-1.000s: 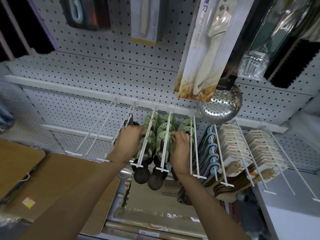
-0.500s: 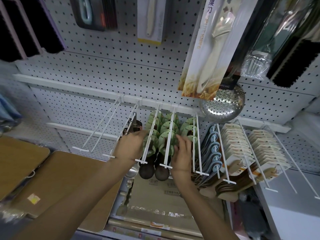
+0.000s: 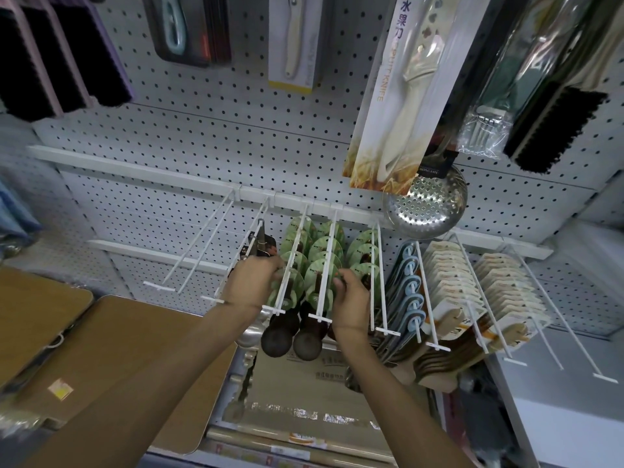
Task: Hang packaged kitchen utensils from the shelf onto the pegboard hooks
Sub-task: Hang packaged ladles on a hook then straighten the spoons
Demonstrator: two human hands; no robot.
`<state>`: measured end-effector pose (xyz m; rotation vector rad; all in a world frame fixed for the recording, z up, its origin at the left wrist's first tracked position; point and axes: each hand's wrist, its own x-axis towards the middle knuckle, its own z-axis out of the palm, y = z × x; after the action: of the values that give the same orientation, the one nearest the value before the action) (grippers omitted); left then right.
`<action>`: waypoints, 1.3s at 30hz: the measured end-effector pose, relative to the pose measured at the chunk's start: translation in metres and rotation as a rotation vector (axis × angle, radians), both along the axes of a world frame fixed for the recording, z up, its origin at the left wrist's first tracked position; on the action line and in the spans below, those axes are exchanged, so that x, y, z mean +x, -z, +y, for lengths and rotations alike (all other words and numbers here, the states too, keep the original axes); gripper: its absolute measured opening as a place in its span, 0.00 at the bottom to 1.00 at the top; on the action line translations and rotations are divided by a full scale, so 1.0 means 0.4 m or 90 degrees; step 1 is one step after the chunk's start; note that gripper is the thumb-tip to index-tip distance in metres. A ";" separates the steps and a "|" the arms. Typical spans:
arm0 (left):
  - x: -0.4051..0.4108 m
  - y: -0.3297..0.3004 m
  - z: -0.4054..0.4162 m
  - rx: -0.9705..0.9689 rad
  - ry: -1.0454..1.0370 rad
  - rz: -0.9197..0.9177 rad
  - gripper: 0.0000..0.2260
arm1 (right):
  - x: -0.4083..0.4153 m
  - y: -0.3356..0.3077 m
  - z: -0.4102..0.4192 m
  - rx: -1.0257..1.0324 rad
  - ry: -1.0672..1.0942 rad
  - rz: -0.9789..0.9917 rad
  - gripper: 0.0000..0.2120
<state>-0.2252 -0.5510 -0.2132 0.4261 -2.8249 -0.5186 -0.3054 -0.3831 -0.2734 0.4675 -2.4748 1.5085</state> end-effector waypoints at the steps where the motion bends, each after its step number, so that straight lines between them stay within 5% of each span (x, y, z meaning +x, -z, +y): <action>1: 0.001 0.001 0.001 -0.006 -0.001 -0.005 0.09 | 0.006 0.006 0.001 0.002 0.007 0.005 0.09; 18: 0.020 0.001 0.005 0.057 -0.015 -0.003 0.11 | 0.066 0.025 0.024 0.003 -0.006 0.081 0.13; 39: 0.014 -0.011 0.005 -0.027 0.005 -0.052 0.10 | 0.079 0.031 0.025 0.013 -0.018 0.046 0.14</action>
<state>-0.2198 -0.5489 -0.2090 0.4376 -2.9105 -0.4529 -0.2737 -0.3732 -0.2859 0.5535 -2.4404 1.4523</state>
